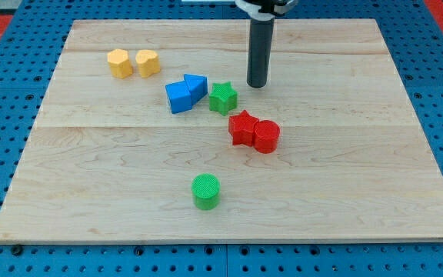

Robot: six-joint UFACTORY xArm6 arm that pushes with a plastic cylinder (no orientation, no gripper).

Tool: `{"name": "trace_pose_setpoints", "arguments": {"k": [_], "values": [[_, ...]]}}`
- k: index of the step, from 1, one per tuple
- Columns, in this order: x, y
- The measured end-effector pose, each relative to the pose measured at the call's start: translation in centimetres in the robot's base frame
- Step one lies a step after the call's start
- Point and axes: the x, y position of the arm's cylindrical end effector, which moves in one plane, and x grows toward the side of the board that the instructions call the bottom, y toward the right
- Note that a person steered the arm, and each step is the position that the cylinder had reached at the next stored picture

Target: Push the green star towards the bottom center

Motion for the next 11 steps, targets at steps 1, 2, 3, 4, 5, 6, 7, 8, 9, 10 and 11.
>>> {"name": "trace_pose_setpoints", "arguments": {"k": [1, 2, 3, 4, 5, 6, 7, 8, 9, 10, 11], "values": [[3.8, -3.3], [8.2, -7.9], [6.7, -7.1], [4.7, -6.9], [6.1, -8.5], [6.5, -13.3], [5.5, -15.7], [6.5, -20.4], [8.4, -21.6], [9.5, -16.4], [9.7, -11.4]]}}
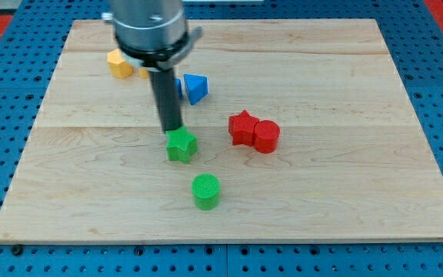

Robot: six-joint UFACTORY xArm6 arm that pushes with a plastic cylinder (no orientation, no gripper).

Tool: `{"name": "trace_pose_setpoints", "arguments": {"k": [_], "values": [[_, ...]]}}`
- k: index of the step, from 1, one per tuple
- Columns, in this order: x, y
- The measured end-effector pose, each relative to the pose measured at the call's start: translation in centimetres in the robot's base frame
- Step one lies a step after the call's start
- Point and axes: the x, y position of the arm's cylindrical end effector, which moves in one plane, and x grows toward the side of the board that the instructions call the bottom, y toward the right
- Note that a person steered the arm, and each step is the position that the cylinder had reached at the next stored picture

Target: Push the green star towards the bottom center

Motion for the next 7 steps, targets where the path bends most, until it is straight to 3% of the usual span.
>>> {"name": "trace_pose_setpoints", "arguments": {"k": [2, 3, 4, 5, 6, 7], "values": [[6.9, 0.0], [6.8, -0.2], [8.1, -6.4], [10.2, -4.3], [10.1, -0.2], [7.6, -4.1]]}}
